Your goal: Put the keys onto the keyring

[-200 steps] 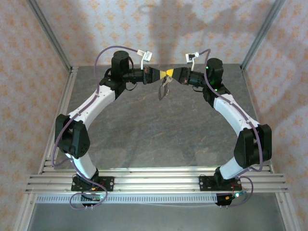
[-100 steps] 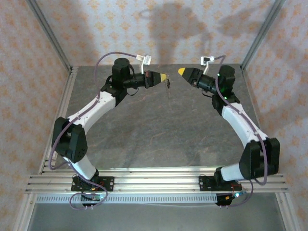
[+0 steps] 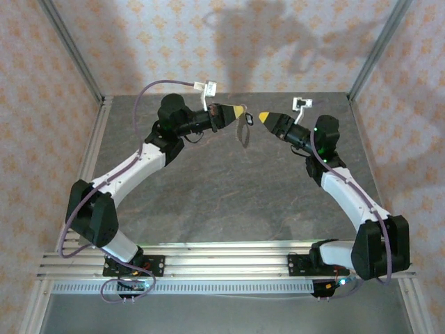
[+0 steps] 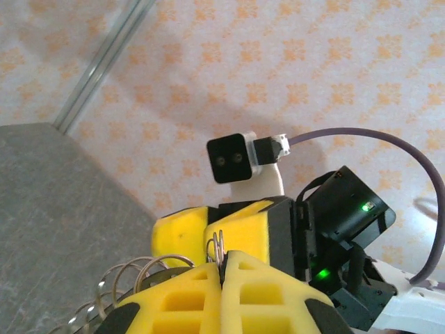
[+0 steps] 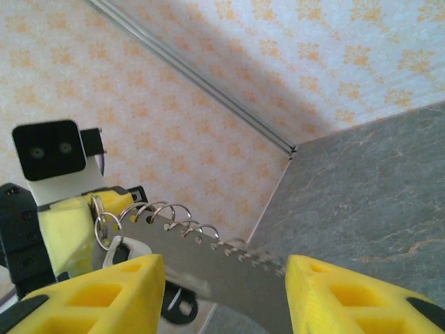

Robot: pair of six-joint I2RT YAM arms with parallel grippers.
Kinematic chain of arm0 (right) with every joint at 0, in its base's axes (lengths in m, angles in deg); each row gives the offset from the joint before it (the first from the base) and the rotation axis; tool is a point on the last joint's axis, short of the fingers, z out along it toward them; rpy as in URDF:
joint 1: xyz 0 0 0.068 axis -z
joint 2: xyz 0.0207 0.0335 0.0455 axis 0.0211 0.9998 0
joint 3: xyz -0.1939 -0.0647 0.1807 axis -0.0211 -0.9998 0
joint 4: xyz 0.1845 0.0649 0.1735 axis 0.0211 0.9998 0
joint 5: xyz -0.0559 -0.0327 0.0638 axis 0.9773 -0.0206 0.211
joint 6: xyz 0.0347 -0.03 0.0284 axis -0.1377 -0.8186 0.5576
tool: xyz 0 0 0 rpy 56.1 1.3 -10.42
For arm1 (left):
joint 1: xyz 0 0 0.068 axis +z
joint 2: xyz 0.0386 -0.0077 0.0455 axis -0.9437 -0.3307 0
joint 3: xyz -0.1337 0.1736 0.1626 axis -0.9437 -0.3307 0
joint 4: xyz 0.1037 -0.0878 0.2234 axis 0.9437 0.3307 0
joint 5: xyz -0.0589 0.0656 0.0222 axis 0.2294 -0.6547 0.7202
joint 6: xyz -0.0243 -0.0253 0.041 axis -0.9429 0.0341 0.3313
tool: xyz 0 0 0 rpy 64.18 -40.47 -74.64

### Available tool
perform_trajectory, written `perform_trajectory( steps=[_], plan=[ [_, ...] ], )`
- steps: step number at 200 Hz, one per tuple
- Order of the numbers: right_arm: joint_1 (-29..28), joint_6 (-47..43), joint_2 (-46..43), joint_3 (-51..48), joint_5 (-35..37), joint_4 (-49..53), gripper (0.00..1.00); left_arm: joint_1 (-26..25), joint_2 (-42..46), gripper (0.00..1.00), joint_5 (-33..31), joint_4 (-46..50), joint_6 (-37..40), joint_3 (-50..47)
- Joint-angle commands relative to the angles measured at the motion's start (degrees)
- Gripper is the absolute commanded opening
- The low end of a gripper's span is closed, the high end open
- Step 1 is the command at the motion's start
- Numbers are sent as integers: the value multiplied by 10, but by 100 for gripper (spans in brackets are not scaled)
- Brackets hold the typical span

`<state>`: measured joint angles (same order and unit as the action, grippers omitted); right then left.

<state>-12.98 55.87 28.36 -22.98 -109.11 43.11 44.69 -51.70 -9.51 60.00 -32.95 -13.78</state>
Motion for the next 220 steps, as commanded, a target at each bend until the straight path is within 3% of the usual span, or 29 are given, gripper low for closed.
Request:
perform_trajectory(
  steps=[1,150,220],
  plan=[
    [-15,-43,-33,4,-1,-14,49,-8,16,0,-9,-44,-8,-2],
    [-70,-126,-70,13,29,71,50,-19,24,0,-5,-37,-8,0],
    [-73,-129,-40,47,42,79,49,-21,25,0,-3,-37,-8,4]
  ],
)
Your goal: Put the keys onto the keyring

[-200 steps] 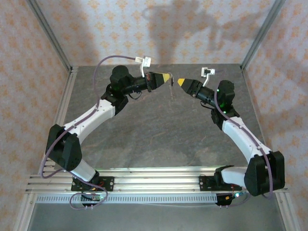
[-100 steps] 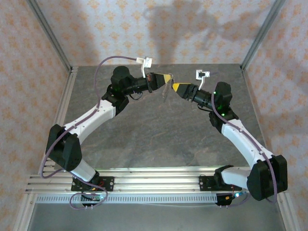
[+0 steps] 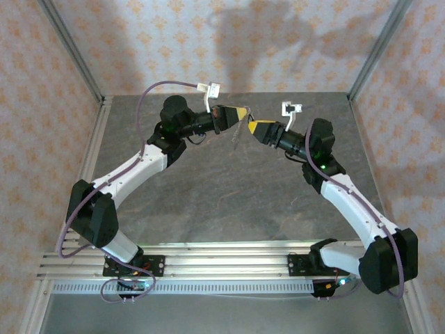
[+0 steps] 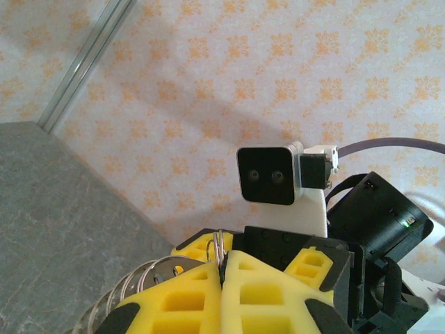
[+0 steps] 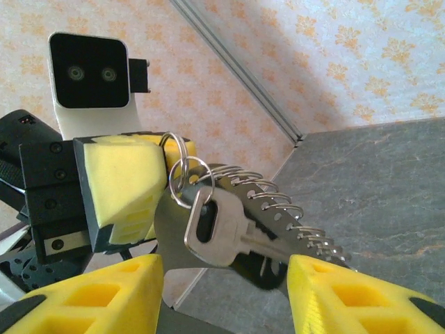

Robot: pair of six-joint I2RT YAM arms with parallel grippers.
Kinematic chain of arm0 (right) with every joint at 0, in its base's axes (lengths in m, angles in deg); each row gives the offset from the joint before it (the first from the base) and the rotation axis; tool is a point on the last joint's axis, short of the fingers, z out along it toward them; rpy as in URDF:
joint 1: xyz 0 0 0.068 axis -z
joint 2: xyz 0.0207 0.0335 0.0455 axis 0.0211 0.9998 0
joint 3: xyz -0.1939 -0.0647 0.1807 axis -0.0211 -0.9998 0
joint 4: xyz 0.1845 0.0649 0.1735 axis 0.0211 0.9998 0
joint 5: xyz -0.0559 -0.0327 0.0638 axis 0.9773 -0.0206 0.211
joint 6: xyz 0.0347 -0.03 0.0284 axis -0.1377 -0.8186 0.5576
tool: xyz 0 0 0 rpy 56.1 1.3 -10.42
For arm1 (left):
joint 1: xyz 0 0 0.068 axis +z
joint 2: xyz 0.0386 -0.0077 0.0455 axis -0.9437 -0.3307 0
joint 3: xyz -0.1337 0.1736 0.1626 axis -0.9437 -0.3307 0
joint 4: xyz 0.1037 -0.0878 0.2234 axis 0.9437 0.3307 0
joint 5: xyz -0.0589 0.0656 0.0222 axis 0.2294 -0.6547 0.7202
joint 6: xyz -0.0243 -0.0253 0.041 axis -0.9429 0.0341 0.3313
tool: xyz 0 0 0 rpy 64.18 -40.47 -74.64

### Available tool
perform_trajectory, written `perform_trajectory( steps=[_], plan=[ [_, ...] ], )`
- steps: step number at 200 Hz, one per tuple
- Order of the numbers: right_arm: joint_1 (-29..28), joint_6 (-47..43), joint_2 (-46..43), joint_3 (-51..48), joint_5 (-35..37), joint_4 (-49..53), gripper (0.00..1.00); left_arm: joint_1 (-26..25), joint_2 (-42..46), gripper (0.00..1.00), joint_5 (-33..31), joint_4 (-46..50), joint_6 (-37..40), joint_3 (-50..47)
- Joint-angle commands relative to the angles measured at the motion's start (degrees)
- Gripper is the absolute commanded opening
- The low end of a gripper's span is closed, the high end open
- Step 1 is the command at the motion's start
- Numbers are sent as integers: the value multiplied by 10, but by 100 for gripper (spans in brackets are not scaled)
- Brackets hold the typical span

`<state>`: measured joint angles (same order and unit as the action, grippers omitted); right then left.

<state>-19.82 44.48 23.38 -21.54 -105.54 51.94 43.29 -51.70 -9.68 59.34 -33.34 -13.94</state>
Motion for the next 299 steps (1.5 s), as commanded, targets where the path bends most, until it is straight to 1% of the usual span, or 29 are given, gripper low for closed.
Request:
perform_trajectory(
  steps=[1,25,40,66,106,139,192,243,299],
  plan=[
    [-5,-15,9,33,6,-9,49,-7,25,0,-1,-30,-4,5],
    [-9,-16,25,43,3,-9,47,-7,25,0,-2,-30,-5,5],
    [-12,-19,27,45,-2,-4,42,-7,24,0,-4,-33,-7,5],
    [-15,-23,25,35,-12,-1,29,-7,22,0,-6,-36,-10,6],
    [-19,-27,15,23,-22,7,0,-7,19,0,-8,-44,-16,8],
    [-29,-33,15,22,-25,20,0,-7,22,0,-22,-50,-17,2],
    [-78,-57,30,32,-20,44,0,-8,24,0,-31,-68,-28,-6],
    [-80,-72,30,32,13,59,0,-8,30,0,-35,-74,-32,-15],
    [-80,-18,52,24,22,2,0,-16,33,0,-59,-89,-45,-28]
  ],
)
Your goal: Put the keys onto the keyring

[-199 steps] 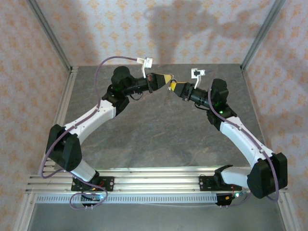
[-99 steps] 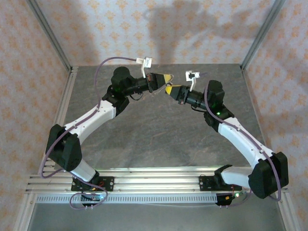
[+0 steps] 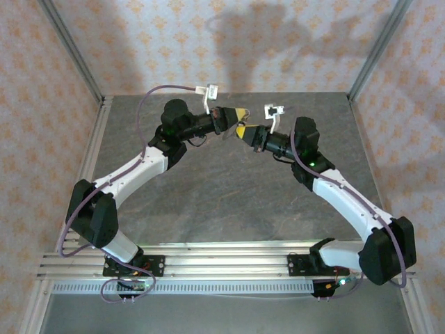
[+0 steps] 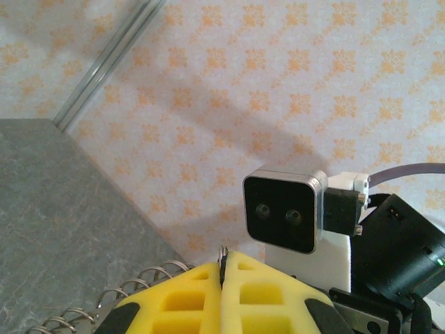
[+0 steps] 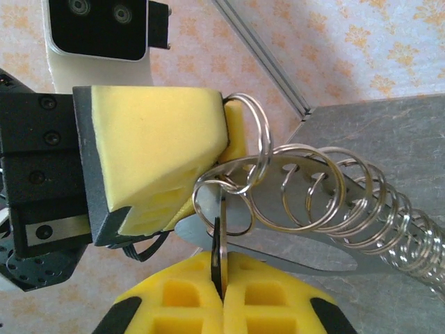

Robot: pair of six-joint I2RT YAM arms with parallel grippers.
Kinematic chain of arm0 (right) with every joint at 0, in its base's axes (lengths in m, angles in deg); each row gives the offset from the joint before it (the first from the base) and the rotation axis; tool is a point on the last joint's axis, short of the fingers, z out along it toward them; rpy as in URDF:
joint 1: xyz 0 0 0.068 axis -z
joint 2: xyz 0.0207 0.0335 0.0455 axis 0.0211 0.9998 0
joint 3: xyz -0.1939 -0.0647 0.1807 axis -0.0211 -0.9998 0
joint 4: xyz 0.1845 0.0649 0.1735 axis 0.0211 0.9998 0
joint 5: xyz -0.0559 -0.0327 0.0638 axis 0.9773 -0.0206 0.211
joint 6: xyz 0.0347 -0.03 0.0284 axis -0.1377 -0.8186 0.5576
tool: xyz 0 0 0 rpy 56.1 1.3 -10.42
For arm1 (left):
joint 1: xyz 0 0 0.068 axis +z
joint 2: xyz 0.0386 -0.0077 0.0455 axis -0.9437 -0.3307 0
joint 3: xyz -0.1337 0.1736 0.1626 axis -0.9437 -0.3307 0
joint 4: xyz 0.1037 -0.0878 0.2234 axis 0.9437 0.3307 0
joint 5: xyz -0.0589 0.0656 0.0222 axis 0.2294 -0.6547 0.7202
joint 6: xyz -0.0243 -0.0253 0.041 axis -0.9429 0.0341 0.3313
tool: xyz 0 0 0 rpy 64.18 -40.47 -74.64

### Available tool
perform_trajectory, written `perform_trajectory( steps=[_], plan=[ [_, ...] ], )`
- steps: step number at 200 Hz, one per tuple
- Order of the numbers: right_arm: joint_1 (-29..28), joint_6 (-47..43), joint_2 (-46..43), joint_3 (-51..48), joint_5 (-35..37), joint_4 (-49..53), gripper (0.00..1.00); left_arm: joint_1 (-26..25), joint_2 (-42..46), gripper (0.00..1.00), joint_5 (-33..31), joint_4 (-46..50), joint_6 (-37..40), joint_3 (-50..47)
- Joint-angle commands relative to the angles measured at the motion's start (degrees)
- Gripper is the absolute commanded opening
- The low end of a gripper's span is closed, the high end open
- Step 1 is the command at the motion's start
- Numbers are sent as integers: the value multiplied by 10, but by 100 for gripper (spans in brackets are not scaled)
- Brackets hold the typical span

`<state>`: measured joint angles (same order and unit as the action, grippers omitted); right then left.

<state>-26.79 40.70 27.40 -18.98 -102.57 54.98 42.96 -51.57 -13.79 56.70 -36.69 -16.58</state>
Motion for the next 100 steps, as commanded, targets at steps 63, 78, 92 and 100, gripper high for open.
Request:
perform_trajectory(
  steps=[63,78,92,100],
  plan=[
    [26,8,-70,-21,2,23,41,-16,35,0,-63,-81,-27,-25],
    [54,21,-97,-25,-5,19,42,-16,33,0,-63,-81,-28,-25],
    [74,31,-116,-23,-6,15,44,-16,32,0,-61,-82,-28,-25],
    [80,36,-120,-18,-4,12,44,-16,32,0,-61,-83,-28,-24]
  ],
)
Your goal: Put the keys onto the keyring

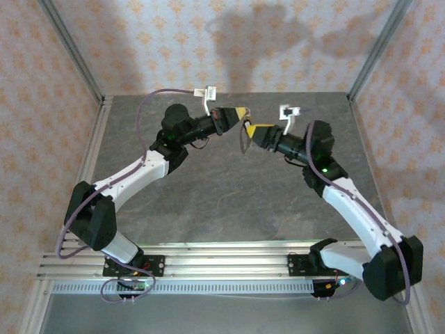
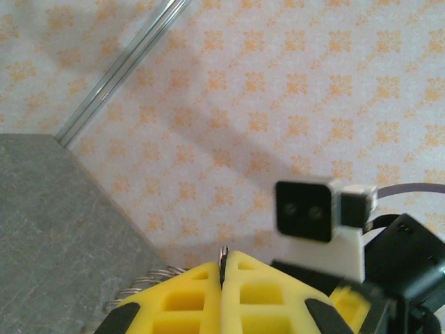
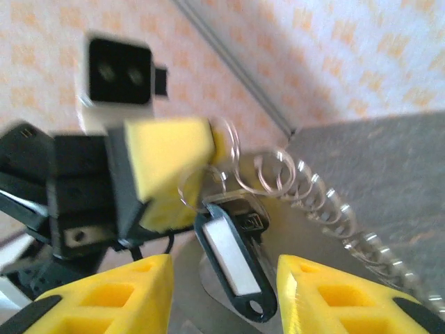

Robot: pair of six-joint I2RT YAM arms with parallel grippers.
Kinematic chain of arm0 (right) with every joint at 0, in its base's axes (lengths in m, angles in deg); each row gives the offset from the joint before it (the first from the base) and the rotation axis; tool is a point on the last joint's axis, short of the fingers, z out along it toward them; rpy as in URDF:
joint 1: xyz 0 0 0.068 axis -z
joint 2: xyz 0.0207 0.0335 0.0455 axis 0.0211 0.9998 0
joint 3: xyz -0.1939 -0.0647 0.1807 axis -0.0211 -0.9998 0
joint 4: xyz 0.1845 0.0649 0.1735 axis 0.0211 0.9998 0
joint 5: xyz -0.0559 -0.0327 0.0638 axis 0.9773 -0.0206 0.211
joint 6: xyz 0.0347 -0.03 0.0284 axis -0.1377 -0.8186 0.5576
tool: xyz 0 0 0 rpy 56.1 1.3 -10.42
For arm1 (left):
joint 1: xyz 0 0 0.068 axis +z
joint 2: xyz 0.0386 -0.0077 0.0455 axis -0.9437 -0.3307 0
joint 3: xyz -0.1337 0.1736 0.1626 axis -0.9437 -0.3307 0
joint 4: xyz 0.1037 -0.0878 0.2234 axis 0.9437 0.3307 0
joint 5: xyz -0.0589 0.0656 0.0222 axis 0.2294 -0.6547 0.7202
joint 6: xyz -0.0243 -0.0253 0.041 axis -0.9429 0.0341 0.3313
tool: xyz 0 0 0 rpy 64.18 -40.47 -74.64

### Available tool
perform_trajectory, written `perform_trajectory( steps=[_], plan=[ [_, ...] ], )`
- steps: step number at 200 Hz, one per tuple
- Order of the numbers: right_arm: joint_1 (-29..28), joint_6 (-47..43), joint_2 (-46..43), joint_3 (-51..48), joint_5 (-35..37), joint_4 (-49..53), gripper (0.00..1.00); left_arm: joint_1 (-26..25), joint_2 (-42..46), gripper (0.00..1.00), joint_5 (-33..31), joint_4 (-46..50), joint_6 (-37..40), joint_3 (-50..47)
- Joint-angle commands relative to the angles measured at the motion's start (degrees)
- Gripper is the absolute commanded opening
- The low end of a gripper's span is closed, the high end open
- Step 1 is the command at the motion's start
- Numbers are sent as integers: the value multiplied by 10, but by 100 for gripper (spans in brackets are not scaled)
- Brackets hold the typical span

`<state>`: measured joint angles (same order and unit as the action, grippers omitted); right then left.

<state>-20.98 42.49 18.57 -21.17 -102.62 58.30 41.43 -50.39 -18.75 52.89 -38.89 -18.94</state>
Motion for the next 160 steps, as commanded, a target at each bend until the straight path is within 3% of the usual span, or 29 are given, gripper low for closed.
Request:
perform_trajectory(
  steps=[1,50,98,160],
  plan=[
    [23,19,-32,5,-3,-22,44,0,20,0,-11,-45,-6,0],
    [25,92,15,30,56,-101,42,0,23,0,-11,-49,-6,-4],
    [24,182,80,27,57,-220,38,-1,22,0,-11,-52,-10,-2],
    [-8,188,102,25,66,-245,37,-1,20,0,-11,-52,-9,1]
  ],
)
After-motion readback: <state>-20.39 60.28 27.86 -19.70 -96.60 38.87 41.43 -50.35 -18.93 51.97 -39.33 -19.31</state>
